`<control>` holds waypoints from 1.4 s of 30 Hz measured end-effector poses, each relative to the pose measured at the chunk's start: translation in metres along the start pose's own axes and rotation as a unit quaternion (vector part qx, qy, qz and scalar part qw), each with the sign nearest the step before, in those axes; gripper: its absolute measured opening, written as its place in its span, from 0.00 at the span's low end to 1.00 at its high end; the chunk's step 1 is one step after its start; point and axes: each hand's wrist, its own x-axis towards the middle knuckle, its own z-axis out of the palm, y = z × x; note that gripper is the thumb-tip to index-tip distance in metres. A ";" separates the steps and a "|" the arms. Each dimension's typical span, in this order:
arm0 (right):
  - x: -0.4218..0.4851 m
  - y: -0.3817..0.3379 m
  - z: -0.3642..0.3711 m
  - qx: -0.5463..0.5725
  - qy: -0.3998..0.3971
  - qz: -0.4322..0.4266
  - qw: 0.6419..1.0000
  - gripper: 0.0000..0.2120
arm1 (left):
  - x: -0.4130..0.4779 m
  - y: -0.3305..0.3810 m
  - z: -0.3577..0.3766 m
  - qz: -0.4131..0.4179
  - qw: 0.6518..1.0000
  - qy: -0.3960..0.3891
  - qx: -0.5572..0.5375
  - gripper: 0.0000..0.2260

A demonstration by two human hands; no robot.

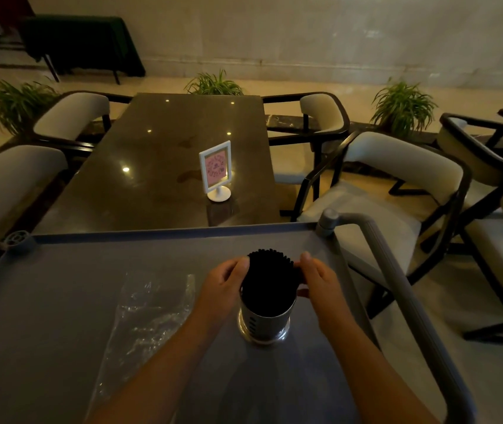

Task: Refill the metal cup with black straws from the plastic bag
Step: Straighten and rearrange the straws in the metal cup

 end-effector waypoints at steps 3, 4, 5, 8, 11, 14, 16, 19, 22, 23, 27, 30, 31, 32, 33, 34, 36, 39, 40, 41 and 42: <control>-0.012 0.006 -0.007 -0.010 -0.057 -0.043 0.997 0.12 | -0.001 -0.002 -0.003 0.035 0.995 -0.086 -0.026 0.21; -0.016 0.009 -0.007 -0.020 -0.082 -0.047 0.995 0.15 | -0.001 -0.005 -0.003 0.039 0.994 -0.103 -0.024 0.24; -0.021 0.013 -0.007 -0.036 -0.105 -0.049 0.993 0.21 | -0.001 -0.008 -0.004 0.033 0.993 -0.116 -0.018 0.27; -0.028 0.017 -0.001 -0.063 -0.132 -0.052 0.988 0.28 | -0.001 -0.015 -0.002 -0.008 0.991 -0.132 0.013 0.30; -0.025 0.014 0.005 -0.065 -0.111 -0.060 0.990 0.23 | 0.004 -0.019 0.000 -0.010 0.993 -0.114 0.031 0.29; -0.018 0.011 0.010 -0.076 -0.102 -0.064 0.990 0.24 | 0.013 -0.026 0.000 -0.023 0.996 -0.083 0.015 0.25; -0.015 0.009 0.012 -0.070 -0.102 -0.073 0.990 0.22 | 0.017 -0.029 -0.001 -0.032 0.996 -0.084 0.003 0.20; -0.014 0.008 0.014 -0.051 -0.097 -0.076 0.991 0.19 | 0.019 -0.032 0.000 -0.040 0.996 -0.081 -0.013 0.17; -0.014 0.006 0.014 -0.056 -0.090 -0.076 0.991 0.17 | 0.021 -0.034 0.001 -0.036 0.996 -0.077 -0.025 0.17; -0.013 0.005 0.014 -0.062 -0.083 -0.078 0.992 0.16 | 0.021 -0.033 0.000 -0.032 0.996 -0.075 -0.024 0.16; -0.013 0.005 0.014 -0.081 -0.070 -0.083 0.991 0.15 | 0.018 -0.032 -0.002 -0.019 0.996 -0.090 -0.001 0.14; -0.014 0.007 0.017 -0.082 -0.072 -0.076 0.991 0.15 | 0.018 -0.035 -0.002 -0.022 0.995 -0.095 0.003 0.14; -0.015 0.007 0.018 -0.080 -0.071 -0.071 0.992 0.16 | 0.017 -0.035 -0.001 -0.019 0.995 -0.094 0.004 0.14; -0.015 0.007 0.017 -0.078 -0.072 -0.066 0.992 0.16 | 0.017 -0.035 -0.001 -0.015 0.996 -0.091 0.006 0.14; -0.015 0.007 0.017 -0.072 -0.073 -0.061 0.993 0.15 | 0.017 -0.035 -0.001 -0.011 0.996 -0.088 0.011 0.13; -0.015 0.008 0.017 -0.066 -0.072 -0.056 0.994 0.15 | 0.017 -0.036 -0.002 -0.006 0.996 -0.083 0.022 0.12; -0.015 0.008 0.017 -0.059 -0.067 -0.048 0.995 0.16 | 0.015 -0.034 -0.003 0.009 0.996 -0.065 0.053 0.12; -0.017 0.003 0.019 -0.056 -0.074 -0.044 0.995 0.16 | 0.013 -0.034 -0.001 0.037 0.996 -0.020 0.079 0.16; -0.018 0.002 0.020 -0.059 -0.076 -0.042 0.994 0.16 | 0.014 -0.035 0.001 0.047 0.995 0.002 0.089 0.19; -0.018 0.001 0.020 -0.060 -0.077 -0.042 0.994 0.16 | 0.014 -0.034 0.003 0.054 0.993 0.020 0.099 0.20; -0.018 0.000 0.021 -0.064 -0.076 -0.043 0.994 0.16 | 0.014 -0.034 0.004 0.058 0.992 0.031 0.106 0.21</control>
